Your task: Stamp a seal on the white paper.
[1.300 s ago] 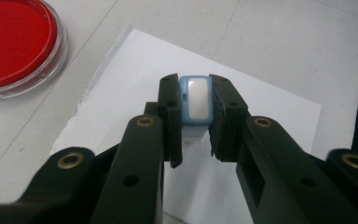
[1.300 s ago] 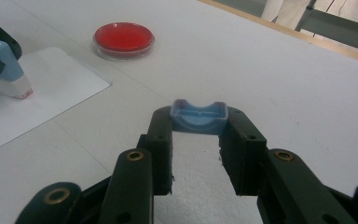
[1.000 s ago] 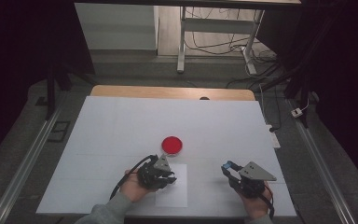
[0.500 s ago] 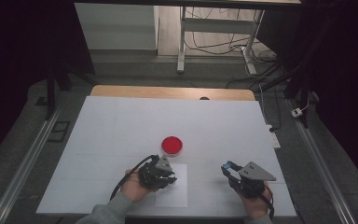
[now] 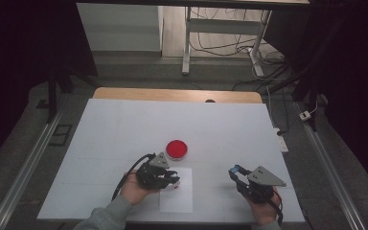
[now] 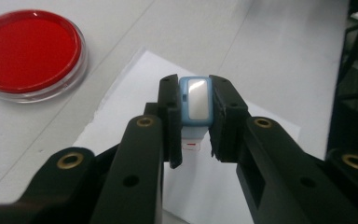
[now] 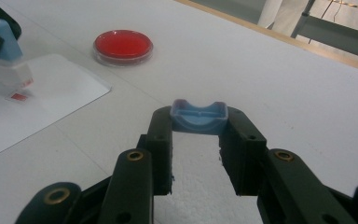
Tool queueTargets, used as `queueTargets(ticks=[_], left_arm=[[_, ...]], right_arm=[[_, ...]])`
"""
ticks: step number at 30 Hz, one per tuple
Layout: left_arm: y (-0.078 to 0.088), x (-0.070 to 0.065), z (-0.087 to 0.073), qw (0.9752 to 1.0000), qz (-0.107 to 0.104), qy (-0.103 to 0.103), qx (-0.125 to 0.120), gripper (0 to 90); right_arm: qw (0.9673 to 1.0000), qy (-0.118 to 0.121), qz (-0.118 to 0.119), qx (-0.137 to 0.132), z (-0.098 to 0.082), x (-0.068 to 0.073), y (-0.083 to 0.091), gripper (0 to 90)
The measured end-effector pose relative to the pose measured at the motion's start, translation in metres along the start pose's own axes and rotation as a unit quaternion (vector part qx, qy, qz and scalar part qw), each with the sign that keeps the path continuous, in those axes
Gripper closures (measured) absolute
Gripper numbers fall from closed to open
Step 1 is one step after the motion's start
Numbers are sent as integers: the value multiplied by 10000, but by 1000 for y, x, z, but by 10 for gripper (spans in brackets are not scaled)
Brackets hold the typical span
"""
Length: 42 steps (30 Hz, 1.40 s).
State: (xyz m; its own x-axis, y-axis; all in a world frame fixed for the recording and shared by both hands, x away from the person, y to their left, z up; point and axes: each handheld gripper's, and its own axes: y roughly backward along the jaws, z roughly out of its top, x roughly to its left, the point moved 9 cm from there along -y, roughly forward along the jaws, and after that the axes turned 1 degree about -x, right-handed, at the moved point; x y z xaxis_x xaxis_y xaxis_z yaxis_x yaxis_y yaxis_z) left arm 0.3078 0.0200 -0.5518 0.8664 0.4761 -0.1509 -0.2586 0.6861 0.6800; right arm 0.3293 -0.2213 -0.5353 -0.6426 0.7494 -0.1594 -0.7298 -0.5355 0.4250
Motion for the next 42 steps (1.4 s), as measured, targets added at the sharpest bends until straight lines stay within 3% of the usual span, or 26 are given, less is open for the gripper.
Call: queueTargets(ticks=[9,24,42], left_arm=[[16,-1,10,9994,-91,71,-325,762],[29,-1,17,9982,-93,76,-587,761],[53,7,22,9948,-43,321,-970,760]], right_arm=[[10000,7,15,10,0,1,-1,650],[10000,0,20,32,-1,1,-2,650],[10000,14,21,45,-2,1,-3,650]])
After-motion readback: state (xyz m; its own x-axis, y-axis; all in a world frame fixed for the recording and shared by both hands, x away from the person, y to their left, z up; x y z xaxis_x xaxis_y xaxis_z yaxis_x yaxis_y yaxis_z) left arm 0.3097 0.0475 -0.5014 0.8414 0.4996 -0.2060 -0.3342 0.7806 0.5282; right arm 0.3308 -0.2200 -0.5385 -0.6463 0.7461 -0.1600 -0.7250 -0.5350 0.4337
